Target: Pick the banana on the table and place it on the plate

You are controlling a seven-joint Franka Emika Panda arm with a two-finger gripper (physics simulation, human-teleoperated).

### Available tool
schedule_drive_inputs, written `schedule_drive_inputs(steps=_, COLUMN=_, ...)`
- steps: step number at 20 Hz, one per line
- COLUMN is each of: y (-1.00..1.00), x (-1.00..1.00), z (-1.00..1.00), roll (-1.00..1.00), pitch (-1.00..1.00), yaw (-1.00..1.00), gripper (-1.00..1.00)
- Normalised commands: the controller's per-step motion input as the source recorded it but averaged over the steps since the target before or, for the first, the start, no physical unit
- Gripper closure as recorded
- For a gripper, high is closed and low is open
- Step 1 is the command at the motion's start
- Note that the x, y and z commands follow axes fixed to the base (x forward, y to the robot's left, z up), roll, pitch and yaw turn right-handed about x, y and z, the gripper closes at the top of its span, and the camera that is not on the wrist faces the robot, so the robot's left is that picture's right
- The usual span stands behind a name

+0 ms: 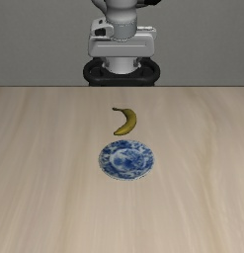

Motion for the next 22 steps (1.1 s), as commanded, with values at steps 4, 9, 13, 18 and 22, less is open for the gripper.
schedule_drive_inputs(steps=4, y=0.5, x=-0.5, z=0.0, roll=0.0, pitch=0.0, yaw=0.0, gripper=-1.0)
schedule_drive_inputs(steps=9, y=0.2, x=0.0, z=-0.8, roll=0.0, pitch=0.0, yaw=0.0, gripper=-1.0)
schedule_drive_inputs(steps=13, y=0.0, x=0.0, z=-1.0, roll=0.0, pitch=0.0, yaw=0.0, gripper=-1.0)
schedule_drive_inputs(steps=18, y=0.0, x=0.0, z=-1.0, roll=0.0, pitch=0.0, yaw=0.0, gripper=-1.0)
schedule_drive_inputs(steps=22, y=0.0, x=0.0, z=-1.0, roll=0.0, pitch=0.0, yaw=0.0, gripper=-1.0)
